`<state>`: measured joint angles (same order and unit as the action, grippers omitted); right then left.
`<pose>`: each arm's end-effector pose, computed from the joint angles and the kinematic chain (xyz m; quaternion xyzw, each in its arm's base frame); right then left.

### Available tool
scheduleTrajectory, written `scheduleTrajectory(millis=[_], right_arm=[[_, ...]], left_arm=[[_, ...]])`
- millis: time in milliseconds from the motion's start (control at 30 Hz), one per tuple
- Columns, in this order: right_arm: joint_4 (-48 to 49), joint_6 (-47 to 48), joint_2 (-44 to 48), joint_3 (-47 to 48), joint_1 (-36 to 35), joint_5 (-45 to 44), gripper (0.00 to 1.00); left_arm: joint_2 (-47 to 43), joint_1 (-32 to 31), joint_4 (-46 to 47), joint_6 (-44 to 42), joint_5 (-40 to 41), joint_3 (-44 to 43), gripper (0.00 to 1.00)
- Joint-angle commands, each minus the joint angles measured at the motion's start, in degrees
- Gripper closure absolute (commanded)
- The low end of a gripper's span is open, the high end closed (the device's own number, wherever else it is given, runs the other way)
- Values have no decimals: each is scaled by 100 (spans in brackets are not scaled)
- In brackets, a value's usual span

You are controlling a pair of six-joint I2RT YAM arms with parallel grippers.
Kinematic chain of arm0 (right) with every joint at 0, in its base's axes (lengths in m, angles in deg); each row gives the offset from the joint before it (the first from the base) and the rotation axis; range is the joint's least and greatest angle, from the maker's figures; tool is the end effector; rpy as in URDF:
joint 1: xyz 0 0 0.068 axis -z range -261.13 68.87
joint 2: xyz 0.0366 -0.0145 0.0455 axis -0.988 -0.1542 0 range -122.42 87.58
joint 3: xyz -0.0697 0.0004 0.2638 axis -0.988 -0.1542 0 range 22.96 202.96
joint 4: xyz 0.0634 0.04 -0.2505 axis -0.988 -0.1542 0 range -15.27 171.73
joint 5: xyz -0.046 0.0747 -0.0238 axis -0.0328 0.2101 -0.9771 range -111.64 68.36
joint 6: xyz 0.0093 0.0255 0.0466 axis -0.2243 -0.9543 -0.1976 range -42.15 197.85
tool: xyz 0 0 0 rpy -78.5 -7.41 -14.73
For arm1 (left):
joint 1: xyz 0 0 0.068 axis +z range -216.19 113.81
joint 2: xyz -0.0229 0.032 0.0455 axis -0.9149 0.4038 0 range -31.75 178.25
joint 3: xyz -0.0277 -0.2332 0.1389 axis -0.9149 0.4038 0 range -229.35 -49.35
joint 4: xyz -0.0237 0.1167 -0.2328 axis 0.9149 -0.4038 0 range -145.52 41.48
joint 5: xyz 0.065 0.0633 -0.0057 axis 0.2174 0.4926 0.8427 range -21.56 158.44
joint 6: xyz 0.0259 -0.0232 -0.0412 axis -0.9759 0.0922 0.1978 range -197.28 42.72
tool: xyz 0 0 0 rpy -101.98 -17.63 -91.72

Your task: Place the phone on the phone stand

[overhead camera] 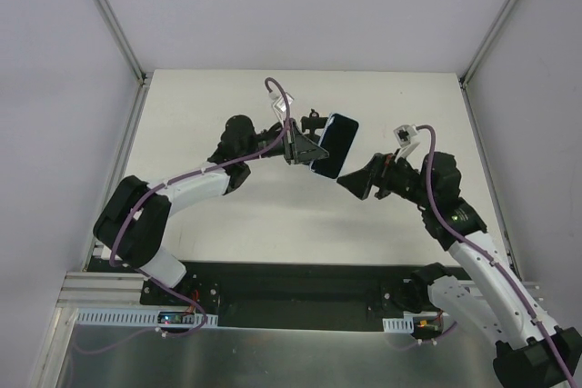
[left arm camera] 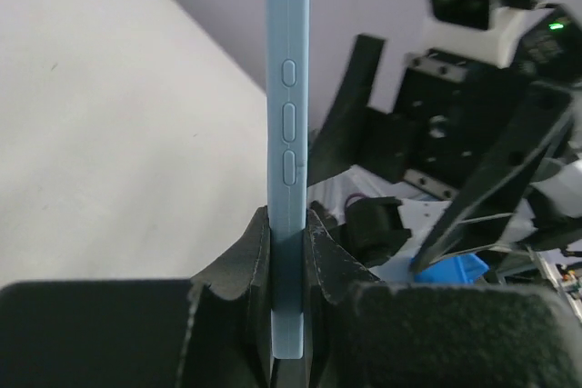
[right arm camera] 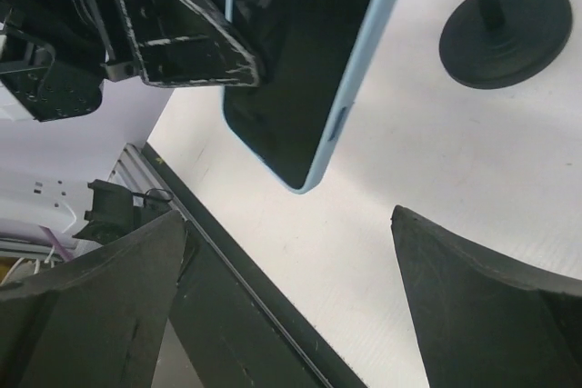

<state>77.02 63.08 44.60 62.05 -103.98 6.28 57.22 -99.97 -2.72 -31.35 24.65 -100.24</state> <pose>0.1590 0.0851 0.3210 -0.2087 0.7229 0.3771 0.5400 0.2721 -0.2117 0.2870 0.2147 0.6367 -0.6362 0.3792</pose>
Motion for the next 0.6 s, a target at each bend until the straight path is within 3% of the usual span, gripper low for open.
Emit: scheduleTrajectory(millis=[0, 33, 133, 200, 333, 567], right_arm=[[725, -158, 132, -94, 53, 600, 3], [778, -202, 106, -95, 53, 705, 1], [1155, -404, -78, -173, 44, 1100, 11], [2041, -640, -140, -427, -8, 1434, 15], [2623, -624, -105, -604, -307, 918, 29], [3336, -738, 27, -868, -378, 355, 41]], left_arm=[[-310, -59, 2448, 1189, -446, 0, 100], [-353, -59, 2529, 1312, -498, 1, 100], [-441, -76, 2548, 1383, -534, -35, 100], [-459, -94, 2548, 1401, -560, -96, 100], [-433, -164, 2671, 1480, -674, -272, 100], [-205, -217, 3136, 1726, -771, -430, 100]])
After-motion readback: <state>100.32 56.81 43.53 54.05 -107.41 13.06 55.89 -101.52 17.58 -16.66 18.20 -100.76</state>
